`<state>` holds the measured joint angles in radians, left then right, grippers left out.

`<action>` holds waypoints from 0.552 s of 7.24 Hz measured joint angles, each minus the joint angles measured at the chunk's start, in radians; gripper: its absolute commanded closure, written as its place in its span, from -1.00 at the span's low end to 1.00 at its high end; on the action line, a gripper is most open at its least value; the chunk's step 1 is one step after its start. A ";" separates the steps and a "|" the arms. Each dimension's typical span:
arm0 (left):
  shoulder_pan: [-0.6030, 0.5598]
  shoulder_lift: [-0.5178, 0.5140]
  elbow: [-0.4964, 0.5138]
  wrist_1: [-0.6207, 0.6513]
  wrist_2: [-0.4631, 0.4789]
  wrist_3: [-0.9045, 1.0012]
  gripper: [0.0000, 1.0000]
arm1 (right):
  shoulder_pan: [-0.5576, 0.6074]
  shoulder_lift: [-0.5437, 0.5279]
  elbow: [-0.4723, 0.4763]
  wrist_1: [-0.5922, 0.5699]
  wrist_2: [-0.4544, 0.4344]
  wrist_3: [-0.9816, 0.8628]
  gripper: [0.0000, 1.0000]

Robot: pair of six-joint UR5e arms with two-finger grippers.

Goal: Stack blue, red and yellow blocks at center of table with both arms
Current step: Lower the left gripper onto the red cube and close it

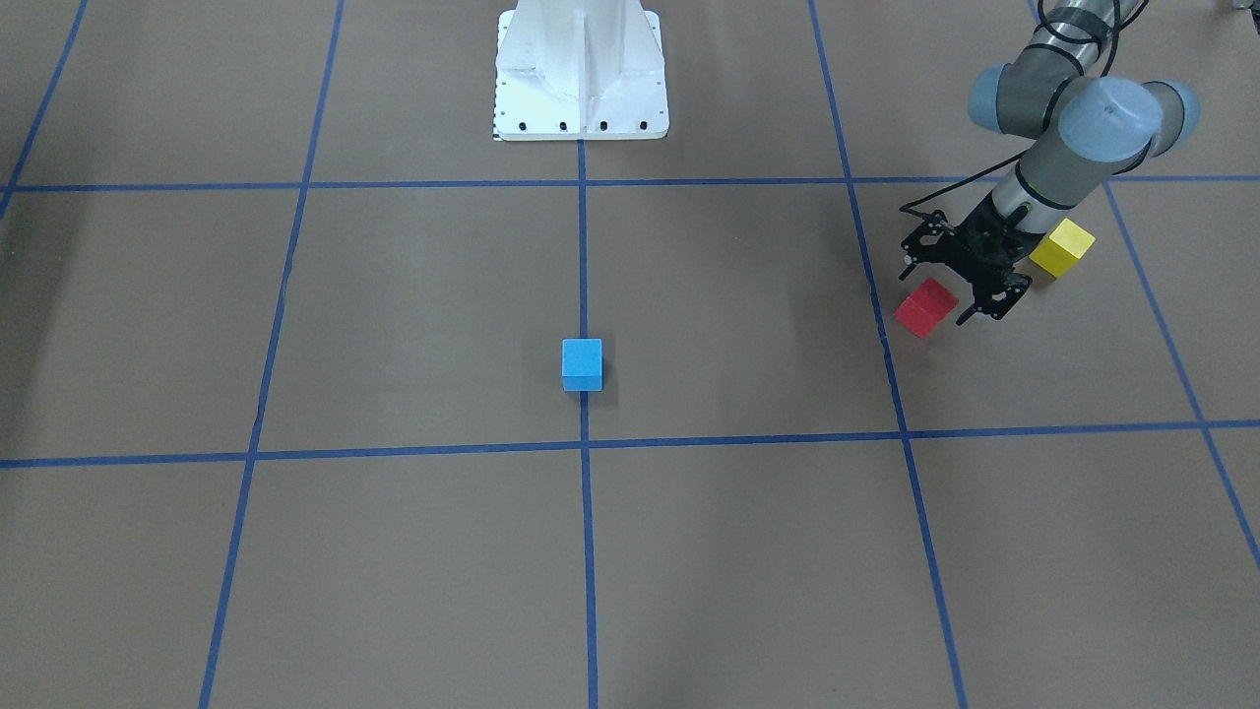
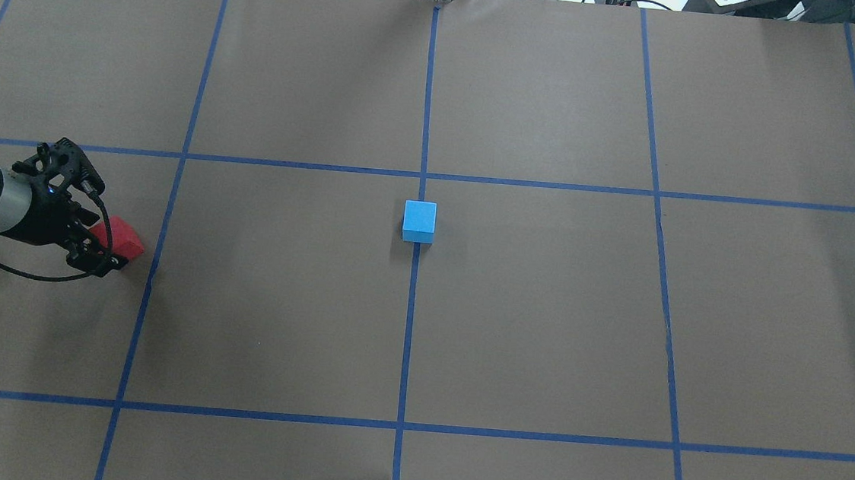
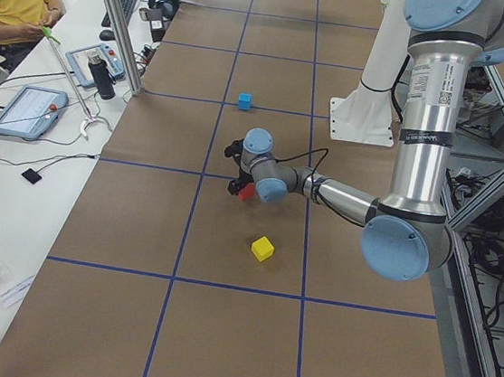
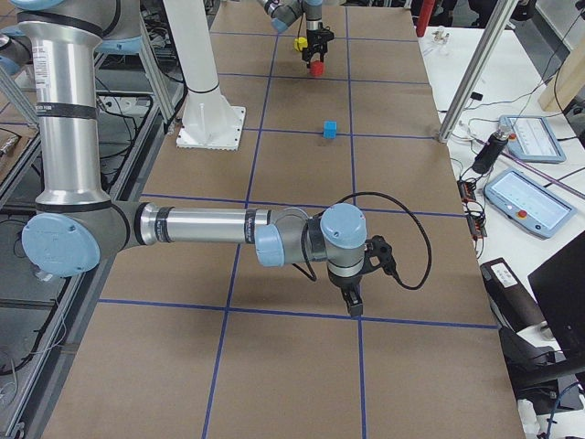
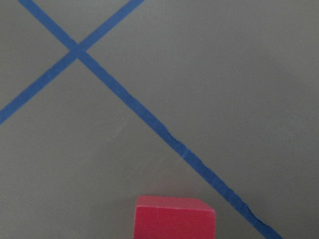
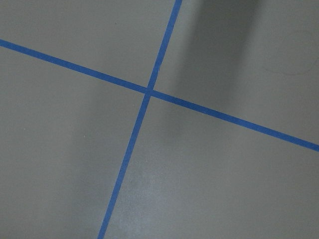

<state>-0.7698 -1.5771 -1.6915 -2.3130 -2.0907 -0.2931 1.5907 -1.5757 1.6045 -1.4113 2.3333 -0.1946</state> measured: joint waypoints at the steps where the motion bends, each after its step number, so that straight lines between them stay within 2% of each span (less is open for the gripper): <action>1: 0.006 -0.004 0.006 0.000 0.000 -0.009 0.70 | 0.000 -0.002 0.000 0.000 -0.002 0.000 -1.00; 2: 0.009 -0.006 0.009 0.000 0.001 -0.018 1.00 | 0.000 -0.002 0.000 0.000 -0.003 0.000 -1.00; 4: 0.009 -0.010 -0.011 0.001 0.020 -0.025 1.00 | 0.000 -0.003 -0.006 -0.001 -0.002 0.000 -1.00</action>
<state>-0.7604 -1.5872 -1.7023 -2.3124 -2.0703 -0.3178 1.5907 -1.5784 1.5986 -1.4121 2.3309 -0.1946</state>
